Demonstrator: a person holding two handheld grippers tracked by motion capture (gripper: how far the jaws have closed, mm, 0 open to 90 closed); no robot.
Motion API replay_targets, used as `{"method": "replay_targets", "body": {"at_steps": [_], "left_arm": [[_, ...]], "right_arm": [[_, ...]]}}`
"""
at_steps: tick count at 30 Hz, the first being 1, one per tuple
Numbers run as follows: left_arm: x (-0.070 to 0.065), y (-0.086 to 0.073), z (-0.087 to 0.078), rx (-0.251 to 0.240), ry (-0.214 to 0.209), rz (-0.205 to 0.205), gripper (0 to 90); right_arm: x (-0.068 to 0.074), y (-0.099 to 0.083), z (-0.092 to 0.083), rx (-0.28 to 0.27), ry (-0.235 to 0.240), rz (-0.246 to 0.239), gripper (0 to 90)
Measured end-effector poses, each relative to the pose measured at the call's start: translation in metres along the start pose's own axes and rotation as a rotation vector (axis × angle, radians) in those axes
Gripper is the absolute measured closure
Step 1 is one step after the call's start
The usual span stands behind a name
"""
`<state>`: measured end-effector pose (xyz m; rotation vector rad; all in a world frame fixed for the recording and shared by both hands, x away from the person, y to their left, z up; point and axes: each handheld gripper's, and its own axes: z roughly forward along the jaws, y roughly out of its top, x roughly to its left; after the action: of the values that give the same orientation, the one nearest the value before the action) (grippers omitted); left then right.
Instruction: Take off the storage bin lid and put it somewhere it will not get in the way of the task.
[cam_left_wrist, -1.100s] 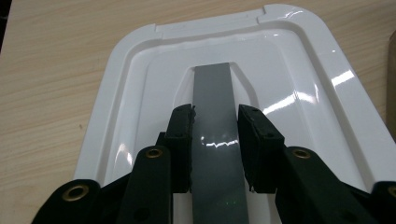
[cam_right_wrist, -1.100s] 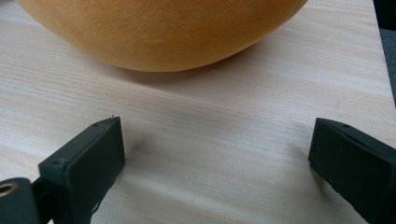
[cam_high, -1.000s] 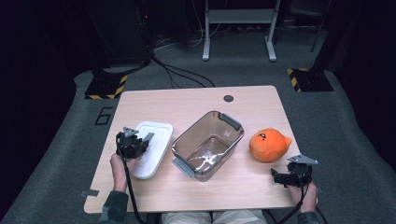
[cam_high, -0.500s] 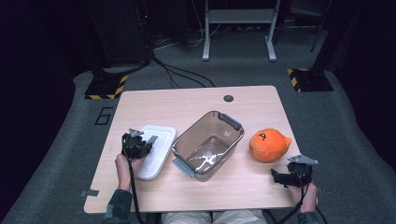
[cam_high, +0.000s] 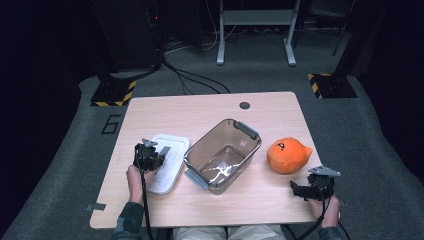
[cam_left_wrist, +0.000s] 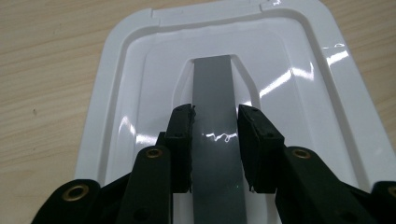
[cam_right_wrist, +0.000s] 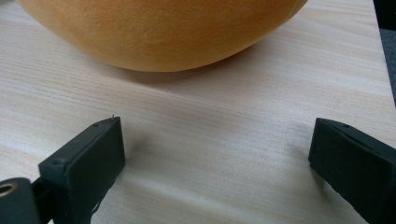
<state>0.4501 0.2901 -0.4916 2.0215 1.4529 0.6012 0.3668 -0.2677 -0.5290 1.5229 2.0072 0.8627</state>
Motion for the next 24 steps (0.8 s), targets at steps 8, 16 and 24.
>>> {"method": "replay_targets", "body": {"at_steps": [8,16,24], "left_arm": [[-0.0040,-0.0036,0.0056,0.023,0.016,0.020,66.2],[-0.0006,-0.0041,0.0062,0.023,-0.008,0.000,65.3],[0.0038,-0.0028,-0.0030,-0.004,-0.036,-0.058,39.5]], "right_arm": [[0.0000,0.0000,0.0000,0.000,0.002,0.001,2.7],[0.0000,0.0000,0.0000,0.000,0.002,0.000,2.7],[0.0000,0.0000,0.0000,0.000,0.002,0.001,2.8]]}}
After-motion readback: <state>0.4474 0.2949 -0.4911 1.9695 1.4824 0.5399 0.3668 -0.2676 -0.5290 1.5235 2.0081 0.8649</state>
